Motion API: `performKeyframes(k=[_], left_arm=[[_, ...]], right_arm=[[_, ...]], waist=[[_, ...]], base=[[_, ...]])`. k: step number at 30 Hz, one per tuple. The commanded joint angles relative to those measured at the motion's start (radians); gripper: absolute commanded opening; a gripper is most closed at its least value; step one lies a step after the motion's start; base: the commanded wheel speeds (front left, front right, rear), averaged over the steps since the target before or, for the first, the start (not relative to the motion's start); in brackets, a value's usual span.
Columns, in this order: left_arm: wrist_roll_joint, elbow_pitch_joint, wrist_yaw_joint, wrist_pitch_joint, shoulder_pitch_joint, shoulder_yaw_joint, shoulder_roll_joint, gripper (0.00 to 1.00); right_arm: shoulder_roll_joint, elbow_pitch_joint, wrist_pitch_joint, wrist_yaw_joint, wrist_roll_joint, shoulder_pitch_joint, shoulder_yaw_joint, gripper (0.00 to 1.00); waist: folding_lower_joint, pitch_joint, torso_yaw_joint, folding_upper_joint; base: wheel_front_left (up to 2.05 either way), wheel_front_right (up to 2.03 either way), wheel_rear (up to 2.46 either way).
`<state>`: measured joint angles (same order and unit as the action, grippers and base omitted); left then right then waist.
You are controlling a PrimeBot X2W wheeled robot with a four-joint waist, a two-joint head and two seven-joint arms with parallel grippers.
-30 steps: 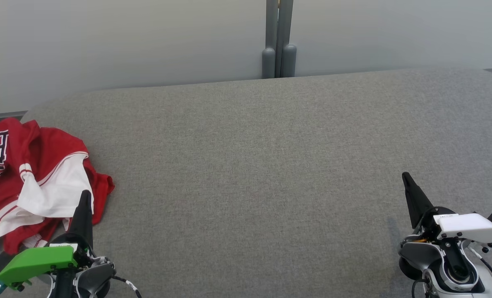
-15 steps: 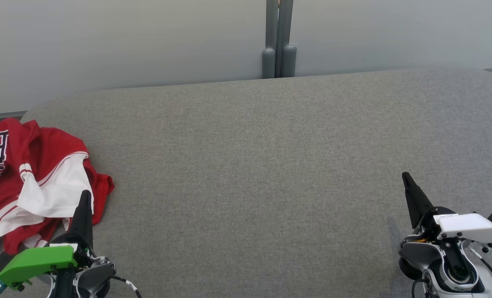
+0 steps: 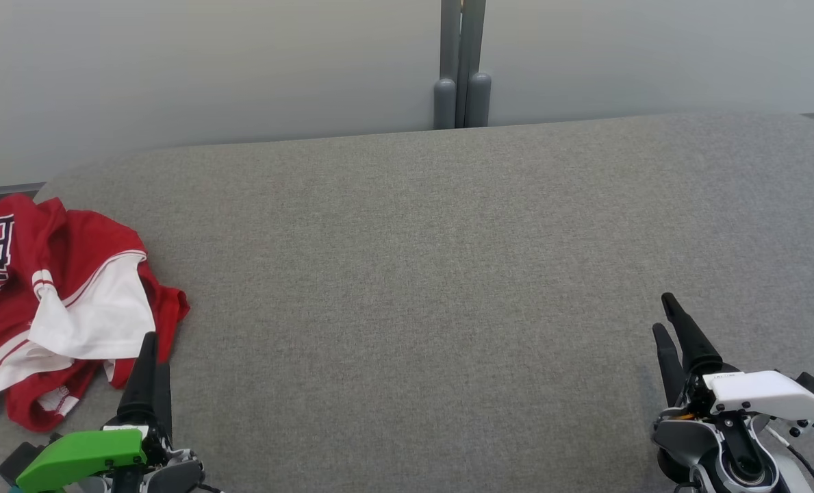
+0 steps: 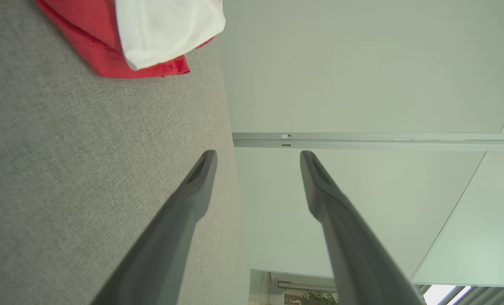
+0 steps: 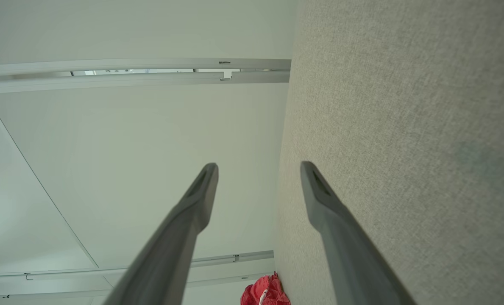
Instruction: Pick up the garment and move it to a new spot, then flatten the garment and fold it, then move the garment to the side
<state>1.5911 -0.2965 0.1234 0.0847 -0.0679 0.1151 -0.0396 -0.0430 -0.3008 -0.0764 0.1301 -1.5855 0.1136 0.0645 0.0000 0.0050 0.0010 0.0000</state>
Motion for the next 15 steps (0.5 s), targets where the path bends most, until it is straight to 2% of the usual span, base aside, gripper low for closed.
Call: performKeyframes(k=[1,7,15], left_arm=[[-0.03,0.014,0.003,-0.011,-0.016,-0.008,-0.011,1.0],[-0.134,0.008,0.004,-0.04,-0.018,-0.011,-0.019,1.0],[-0.329,0.003,0.004,-0.076,-0.022,-0.011,-0.016,1.0]], right_arm=[[-0.013,0.021,0.014,0.0,0.019,0.017,-0.01,1.0],[-0.025,0.019,0.046,0.0,0.102,0.022,-0.02,1.0],[-0.024,0.032,0.08,0.0,0.271,0.02,-0.019,1.0]], waist=[[0.0,0.0,0.0,0.0],[0.0,0.003,0.001,0.0],[0.0,0.009,0.004,0.0]], base=[[0.0,0.0,0.0],[0.0,0.0,0.0],[0.0,0.0,0.0]])
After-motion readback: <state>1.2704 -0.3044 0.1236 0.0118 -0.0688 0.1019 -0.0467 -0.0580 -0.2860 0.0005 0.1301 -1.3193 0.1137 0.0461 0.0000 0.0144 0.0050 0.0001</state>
